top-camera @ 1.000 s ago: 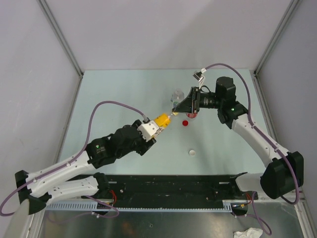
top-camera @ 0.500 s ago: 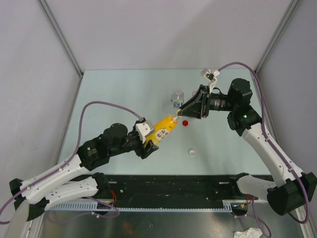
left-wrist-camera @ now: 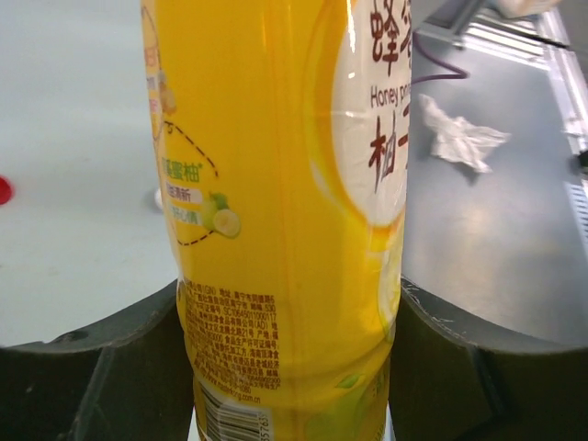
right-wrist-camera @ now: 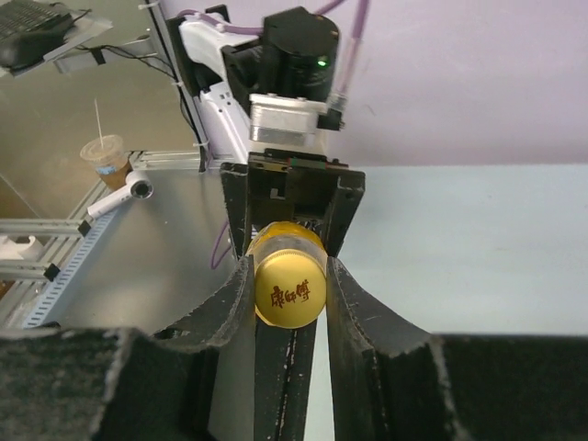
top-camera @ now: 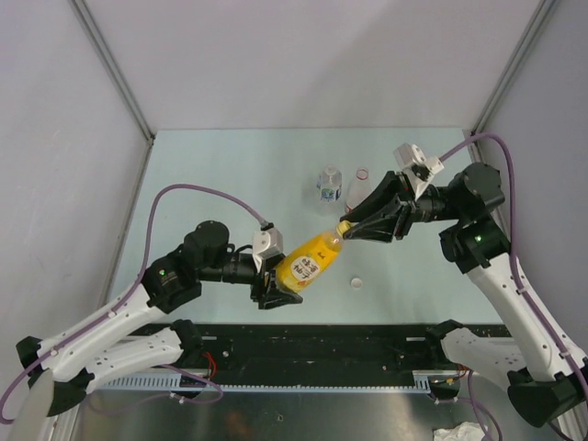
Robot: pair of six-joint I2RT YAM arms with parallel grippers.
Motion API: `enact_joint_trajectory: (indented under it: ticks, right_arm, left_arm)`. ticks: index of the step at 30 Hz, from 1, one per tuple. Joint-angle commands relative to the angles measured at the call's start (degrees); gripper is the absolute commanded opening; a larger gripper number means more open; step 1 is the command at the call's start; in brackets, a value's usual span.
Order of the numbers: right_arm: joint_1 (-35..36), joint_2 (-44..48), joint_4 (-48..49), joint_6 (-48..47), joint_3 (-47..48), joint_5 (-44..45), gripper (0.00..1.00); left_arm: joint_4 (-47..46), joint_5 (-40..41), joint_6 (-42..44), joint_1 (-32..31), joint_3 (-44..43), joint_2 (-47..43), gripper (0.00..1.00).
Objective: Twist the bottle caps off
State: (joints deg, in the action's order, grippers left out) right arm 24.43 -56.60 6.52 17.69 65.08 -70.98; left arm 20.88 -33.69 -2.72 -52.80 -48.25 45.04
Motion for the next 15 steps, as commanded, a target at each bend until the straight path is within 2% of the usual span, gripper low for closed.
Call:
enact_joint_trajectory:
  ticks: [1,6,9,15]
  right_arm:
    - [0.6,0.1,2.5,-2.1,1.0,1.3,0.00]
    - [0.7,-0.1,3.0,-1.4,1.1,1.8,0.00]
    - [0.8,0.1,2.6,-1.3,1.0,3.1,0.02]
    - [0.5,0.0,0.2,-1.8,1.1,6.6,0.27]
  left_arm:
    - [-10.1,-22.4,3.2,-1.1,-5.4,0.3,0.00]
    - [-10.2,-23.1,3.2,-0.6,-5.3,0.4,0.00]
    - [-10.2,-19.5,2.4,-0.4,-4.4,-0.1,0.00]
    - [-10.2,-6.1,0.3,-0.2,-1.5,-1.4,0.00]
